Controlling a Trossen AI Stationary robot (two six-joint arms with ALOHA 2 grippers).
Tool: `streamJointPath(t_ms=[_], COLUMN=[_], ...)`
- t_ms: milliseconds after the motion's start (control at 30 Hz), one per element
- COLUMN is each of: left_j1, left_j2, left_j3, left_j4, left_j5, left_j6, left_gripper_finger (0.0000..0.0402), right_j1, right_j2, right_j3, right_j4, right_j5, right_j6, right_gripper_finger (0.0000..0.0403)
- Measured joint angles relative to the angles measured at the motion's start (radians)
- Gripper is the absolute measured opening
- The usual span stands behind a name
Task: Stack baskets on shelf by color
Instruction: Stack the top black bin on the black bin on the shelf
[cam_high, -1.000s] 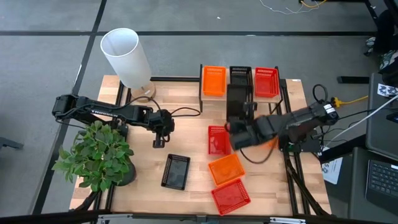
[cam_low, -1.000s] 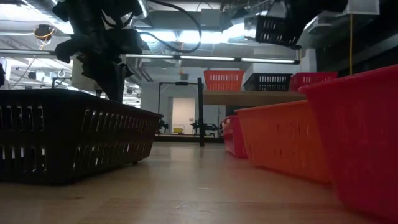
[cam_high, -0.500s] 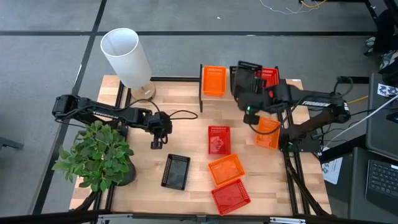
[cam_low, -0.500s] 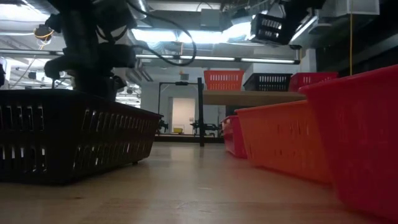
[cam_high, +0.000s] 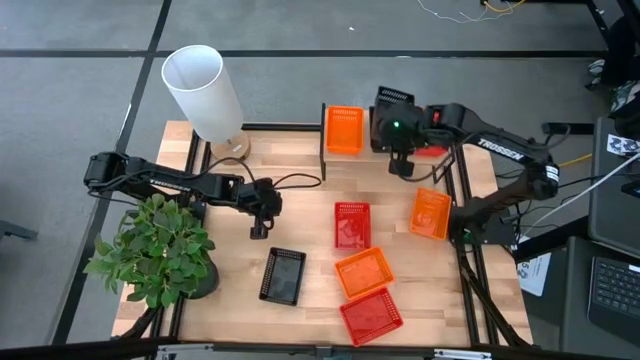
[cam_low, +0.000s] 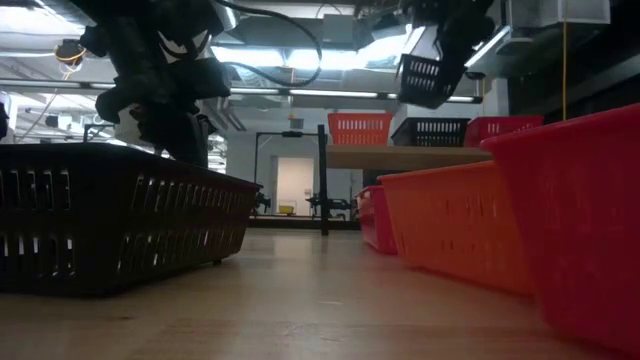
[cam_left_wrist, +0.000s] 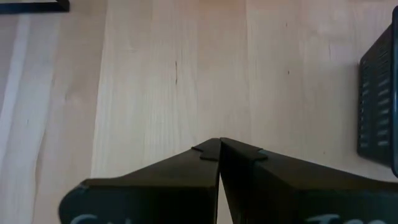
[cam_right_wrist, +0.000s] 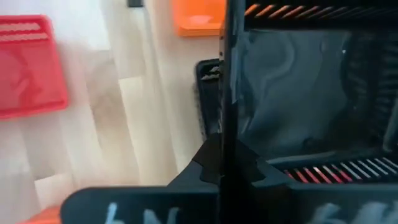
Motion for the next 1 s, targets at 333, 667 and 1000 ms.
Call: streamJointPath(t_ms=[333, 667, 1000], left_j1=[0.000, -0.002, -0.002], left_j2=[0.000, 0.000, 0.000], left_j3=[0.000, 0.000, 0.000], left_j4=[0.000, 0.000, 0.000], left_j5=[0.000, 0.000, 0.000], left_j6=[0.000, 0.024, 0.023], left_gripper_finger=[0.0000, 0.0000, 0.0000], right_j1=[-0.101, -0.151, -0.159], right_j2=[0.071, 0.080, 0.080], right_j3=[-0.002, -0.002, -0.002], right_j4=[-0.021, -0.080, -0.067], right_j5=[-0.104, -0.104, -0.104], right_j6=[-0.079, -0.097, -0.139], right_gripper_finger=[0.0000, 0.0000, 0.0034])
